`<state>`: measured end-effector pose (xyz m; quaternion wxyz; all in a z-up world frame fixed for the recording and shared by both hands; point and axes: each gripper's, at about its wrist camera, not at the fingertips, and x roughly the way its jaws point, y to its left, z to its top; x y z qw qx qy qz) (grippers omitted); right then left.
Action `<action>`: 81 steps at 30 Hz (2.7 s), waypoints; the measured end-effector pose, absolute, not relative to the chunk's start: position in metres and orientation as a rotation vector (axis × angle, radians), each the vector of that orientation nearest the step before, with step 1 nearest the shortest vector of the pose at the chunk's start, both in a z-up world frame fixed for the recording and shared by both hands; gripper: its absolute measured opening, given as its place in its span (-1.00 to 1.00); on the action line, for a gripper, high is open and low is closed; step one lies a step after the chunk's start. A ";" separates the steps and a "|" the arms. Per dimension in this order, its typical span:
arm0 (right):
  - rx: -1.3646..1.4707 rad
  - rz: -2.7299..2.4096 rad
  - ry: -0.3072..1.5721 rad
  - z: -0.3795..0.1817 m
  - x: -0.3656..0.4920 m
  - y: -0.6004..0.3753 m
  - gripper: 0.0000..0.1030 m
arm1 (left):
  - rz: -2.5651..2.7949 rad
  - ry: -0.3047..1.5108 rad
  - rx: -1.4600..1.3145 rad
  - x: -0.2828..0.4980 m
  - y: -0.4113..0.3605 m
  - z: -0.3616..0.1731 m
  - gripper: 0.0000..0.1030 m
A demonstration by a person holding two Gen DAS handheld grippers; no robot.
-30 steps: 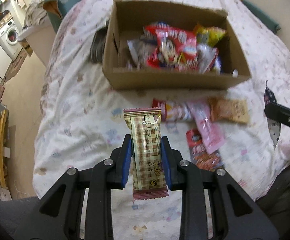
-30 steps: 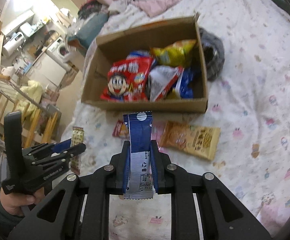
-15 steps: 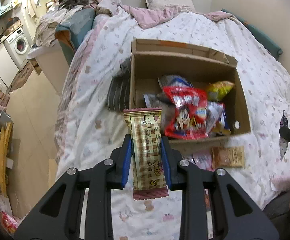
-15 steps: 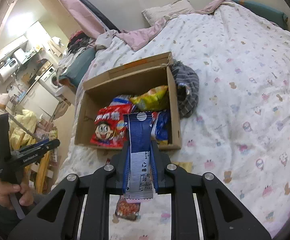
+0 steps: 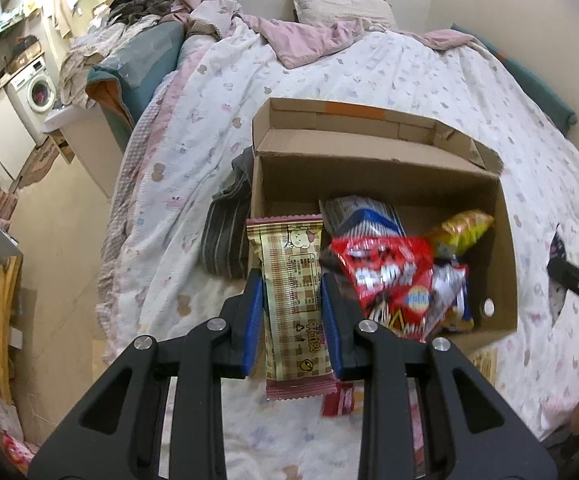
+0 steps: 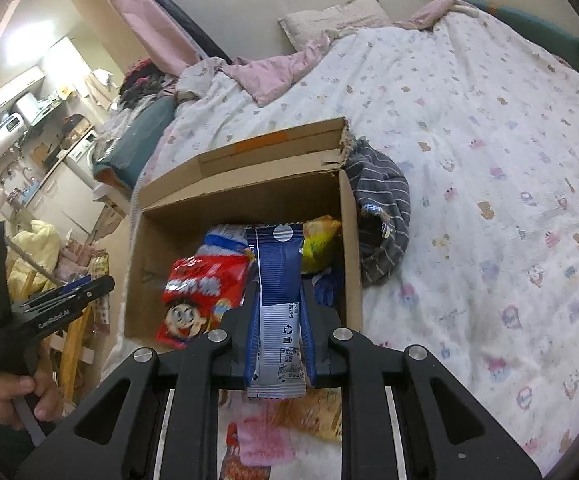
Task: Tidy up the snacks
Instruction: 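Carry both held snacks up and over the cardboard box, then lower both snacks into the box and open both tools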
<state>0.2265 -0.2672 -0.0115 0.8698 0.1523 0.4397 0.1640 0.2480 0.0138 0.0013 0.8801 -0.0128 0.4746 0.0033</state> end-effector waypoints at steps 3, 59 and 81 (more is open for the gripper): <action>0.330 0.330 0.949 -0.026 0.237 -0.267 -0.62 | 0.008 0.989 -0.023 0.257 0.012 -0.010 -0.53; 0.310 0.302 1.049 -0.062 0.256 -0.243 -0.55 | -0.029 0.963 -0.072 0.269 0.008 -0.026 0.53; 0.329 0.308 0.992 -0.044 0.237 -0.244 0.42 | -0.018 0.951 -0.022 0.240 0.002 -0.023 0.53</action>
